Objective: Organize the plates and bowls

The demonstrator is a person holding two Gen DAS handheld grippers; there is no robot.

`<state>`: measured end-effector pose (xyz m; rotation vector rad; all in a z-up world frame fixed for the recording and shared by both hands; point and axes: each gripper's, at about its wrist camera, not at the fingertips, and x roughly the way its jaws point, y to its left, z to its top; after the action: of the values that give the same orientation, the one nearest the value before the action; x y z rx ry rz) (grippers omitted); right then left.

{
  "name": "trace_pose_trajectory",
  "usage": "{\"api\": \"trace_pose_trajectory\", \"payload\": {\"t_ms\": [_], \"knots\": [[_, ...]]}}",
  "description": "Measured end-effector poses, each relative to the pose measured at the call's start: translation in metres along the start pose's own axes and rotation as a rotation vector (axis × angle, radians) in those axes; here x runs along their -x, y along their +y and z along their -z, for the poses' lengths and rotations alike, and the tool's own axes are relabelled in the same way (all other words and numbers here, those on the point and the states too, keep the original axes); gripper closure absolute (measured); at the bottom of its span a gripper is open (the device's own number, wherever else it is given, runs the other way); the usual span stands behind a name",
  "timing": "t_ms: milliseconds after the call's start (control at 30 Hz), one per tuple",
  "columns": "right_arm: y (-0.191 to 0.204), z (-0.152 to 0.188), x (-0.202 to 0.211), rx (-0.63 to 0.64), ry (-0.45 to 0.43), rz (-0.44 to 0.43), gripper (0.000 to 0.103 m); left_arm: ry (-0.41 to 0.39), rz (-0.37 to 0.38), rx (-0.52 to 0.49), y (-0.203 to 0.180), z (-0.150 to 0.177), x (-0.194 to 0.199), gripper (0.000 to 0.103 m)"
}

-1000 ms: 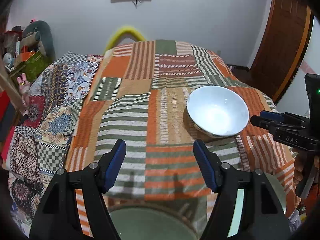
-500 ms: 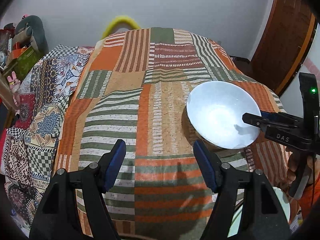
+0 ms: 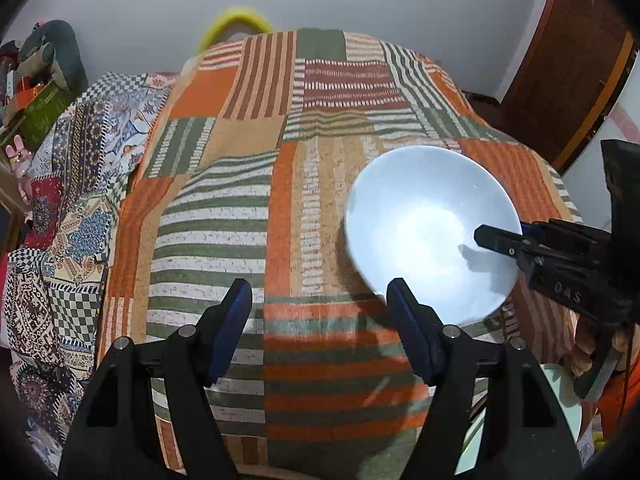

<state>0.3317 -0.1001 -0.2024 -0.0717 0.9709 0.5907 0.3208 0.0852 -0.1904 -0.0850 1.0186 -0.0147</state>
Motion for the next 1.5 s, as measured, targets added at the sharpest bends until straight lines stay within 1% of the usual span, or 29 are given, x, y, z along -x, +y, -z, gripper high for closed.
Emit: {"api": "trace_pose_trajectory", "payload": {"t_ms": [100, 233, 400, 433, 467, 567, 600, 667, 700, 800, 900, 967, 1233, 1500], "knots": [[0.01, 0.004, -0.001, 0.038, 0.018, -0.029, 0.08, 0.036, 0.018, 0.008, 0.002, 0.001, -0.008, 0.033], [0.024, 0.01, -0.004, 0.069, 0.046, -0.073, 0.082, 0.092, 0.045, 0.041, 0.008, 0.003, -0.02, 0.033], [0.033, 0.017, -0.007, 0.08, 0.069, -0.106, 0.082, 0.125, 0.056, 0.059, 0.017, 0.011, -0.029, 0.035], [0.032, 0.017, -0.007, 0.075, 0.071, -0.107, 0.082, 0.128, 0.059, 0.062, 0.018, 0.012, -0.03, 0.037], [0.032, 0.017, -0.008, 0.07, 0.072, -0.107, 0.082, 0.132, 0.067, 0.062, 0.018, 0.013, -0.031, 0.043], [0.031, 0.016, -0.01, 0.057, 0.073, -0.109, 0.082, 0.15, 0.089, 0.056, 0.019, 0.015, -0.035, 0.054], [0.032, 0.017, -0.01, 0.056, 0.073, -0.108, 0.082, 0.15, 0.092, 0.055, 0.018, 0.016, -0.035, 0.056], [0.033, 0.018, -0.009, 0.052, 0.071, -0.107, 0.082, 0.151, 0.098, 0.045, 0.016, 0.017, -0.037, 0.065], [0.033, 0.018, -0.009, 0.051, 0.072, -0.107, 0.082, 0.15, 0.103, 0.039, 0.015, 0.017, -0.037, 0.067], [0.033, 0.019, -0.009, 0.051, 0.072, -0.107, 0.082, 0.145, 0.12, 0.024, 0.011, 0.018, -0.037, 0.078], [0.034, 0.02, -0.009, 0.05, 0.072, -0.104, 0.082, 0.131, 0.1, 0.006, 0.008, 0.018, -0.036, 0.08], [0.034, 0.021, -0.008, 0.046, 0.072, -0.104, 0.082, 0.121, 0.09, 0.002, 0.008, 0.018, -0.035, 0.085], [0.036, 0.023, -0.002, 0.025, 0.071, -0.098, 0.084, 0.086, 0.104, 0.006, 0.008, 0.022, -0.023, 0.086], [0.038, 0.026, 0.015, 0.014, 0.052, -0.08, 0.085, 0.039, 0.128, -0.006, -0.001, 0.026, -0.003, 0.086]]}}
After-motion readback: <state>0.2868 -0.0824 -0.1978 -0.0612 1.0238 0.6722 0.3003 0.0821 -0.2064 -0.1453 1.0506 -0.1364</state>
